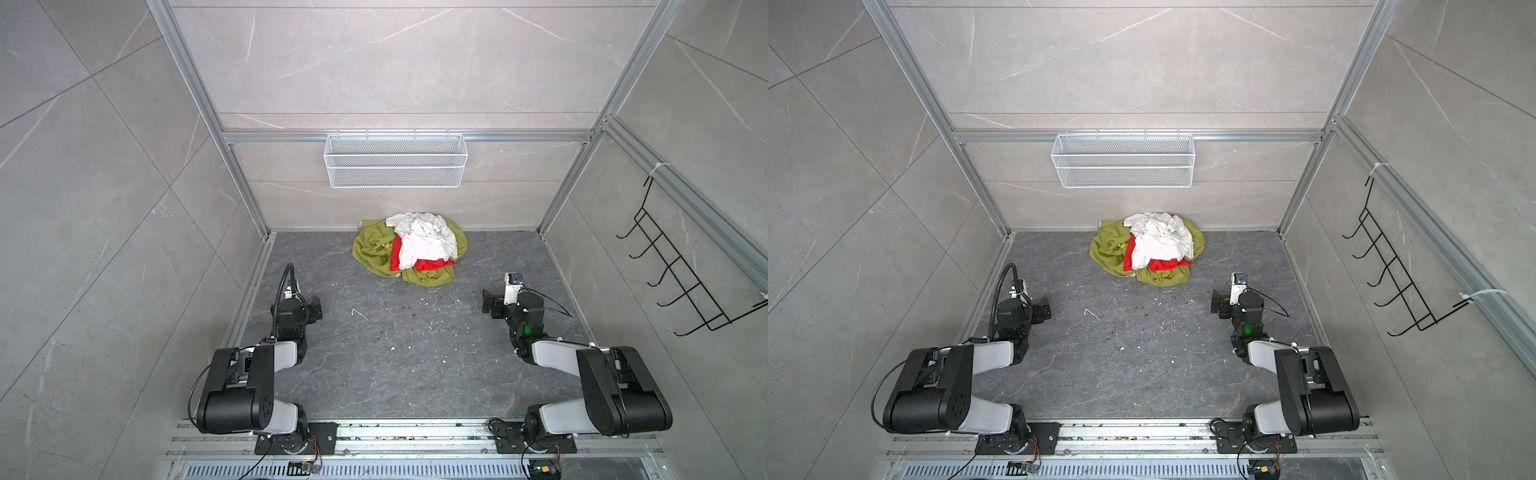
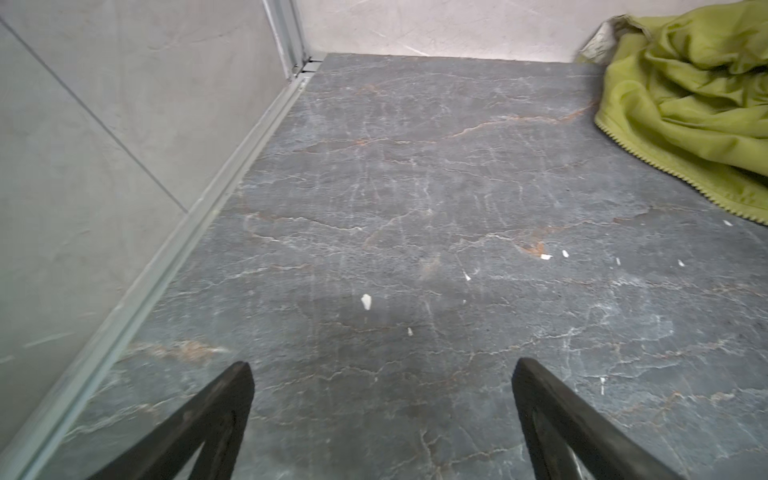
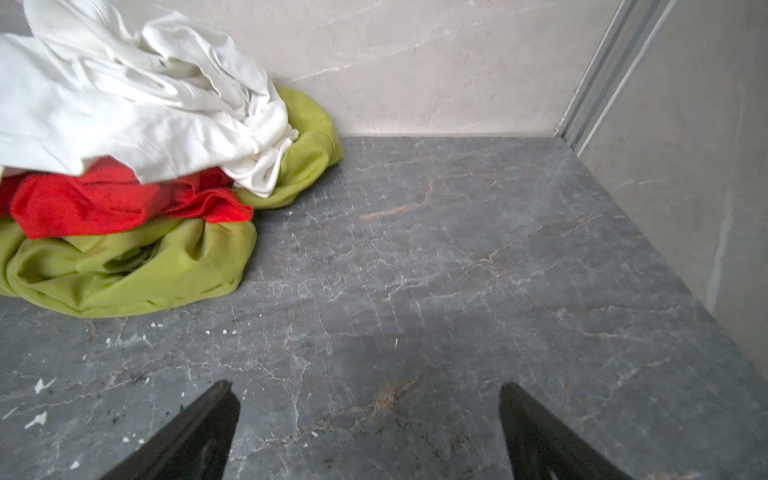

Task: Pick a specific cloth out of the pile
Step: 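Raise both grippers from rest and start toward the cloth pile, then move the left gripper to the red cloth while the right gripper approaches the pile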

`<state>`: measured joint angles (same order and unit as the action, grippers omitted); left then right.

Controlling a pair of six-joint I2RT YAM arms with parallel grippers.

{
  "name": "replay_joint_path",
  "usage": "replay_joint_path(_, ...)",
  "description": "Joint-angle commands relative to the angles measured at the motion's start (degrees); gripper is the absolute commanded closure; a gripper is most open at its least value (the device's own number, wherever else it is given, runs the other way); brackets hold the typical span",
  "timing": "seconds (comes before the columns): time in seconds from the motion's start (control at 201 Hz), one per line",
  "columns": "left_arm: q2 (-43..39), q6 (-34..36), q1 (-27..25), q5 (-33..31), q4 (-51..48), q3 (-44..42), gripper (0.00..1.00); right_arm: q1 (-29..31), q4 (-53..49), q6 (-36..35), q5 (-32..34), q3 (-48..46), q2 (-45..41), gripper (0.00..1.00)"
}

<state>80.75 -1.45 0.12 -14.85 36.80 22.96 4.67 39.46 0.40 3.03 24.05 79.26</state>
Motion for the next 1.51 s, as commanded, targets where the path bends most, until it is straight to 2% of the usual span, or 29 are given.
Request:
replay_joint_path(0.0,-3.7,-0.3,-2.5,-9.5,-10.6,6.2,0.00,2.0,-7.5,-1.6,3.5,2.9,-3.0,0.00)
replay_joint_path(0.1,-5.1,-3.4,-3.5,-14.5,-21.7,12.3,0.00,2.8,-12.5,0.4,4.1,5.4,-5.5,0.00)
replay_joint_path(0.174,-5.7,-7.4,-3.6,-14.9,-29.0,16.4,0.00,3.1,-16.3,3.2,3.9,7.7,-7.0,0.00)
replay_joint_path(0.279,-5.6,-9.9,-4.4,-10.0,-34.4,20.5,0.00,3.6,-20.9,7.1,2.4,11.1,-7.4,0.00)
replay_joint_path(0.384,-4.8,-11.2,-6.6,-4.4,-35.3,22.6,0.01,4.2,-25.2,10.2,0.5,14.7,-5.9,0.00)
replay_joint_path(0.553,0.8,-14.9,-9.2,6.7,-37.9,28.6,0.05,6.1,-27.4,14.1,-0.3,17.8,-3.7,0.00)
replay_joint_path(0.697,4.6,-17.5,-10.7,16.2,-38.0,33.3,0.07,7.8,-29.6,17.2,-1.6,21.1,-1.7,0.00)
replay_joint_path(0.797,7.0,-19.1,-11.2,24.2,-38.2,36.8,0.11,8.5,-30.9,19.1,-3.1,23.4,0.1,0.00)
replay_joint_path(0.991,11.7,-19.8,-12.5,38.7,-34.4,40.1,0.18,9.2,-31.0,20.2,-9.0,26.8,4.0,0.00)
replay_joint_path(1.121,14.9,-19.6,-12.6,44.4,-30.8,42.1,0.18,9.8,-30.2,19.6,-12.1,28.2,5.8,0.00)
replay_joint_path(1.335,21.6,-21.3,-12.6,51.1,-27.6,47.8,0.26,10.7,-30.1,18.2,-15.7,30.6,8.0,0.00)
replay_joint_path(1.504,28.0,-22.9,-12.9,54.2,-27.4,53.6,0.32,10.8,-30.6,17.5,-17.2,31.7,9.1,0.00)
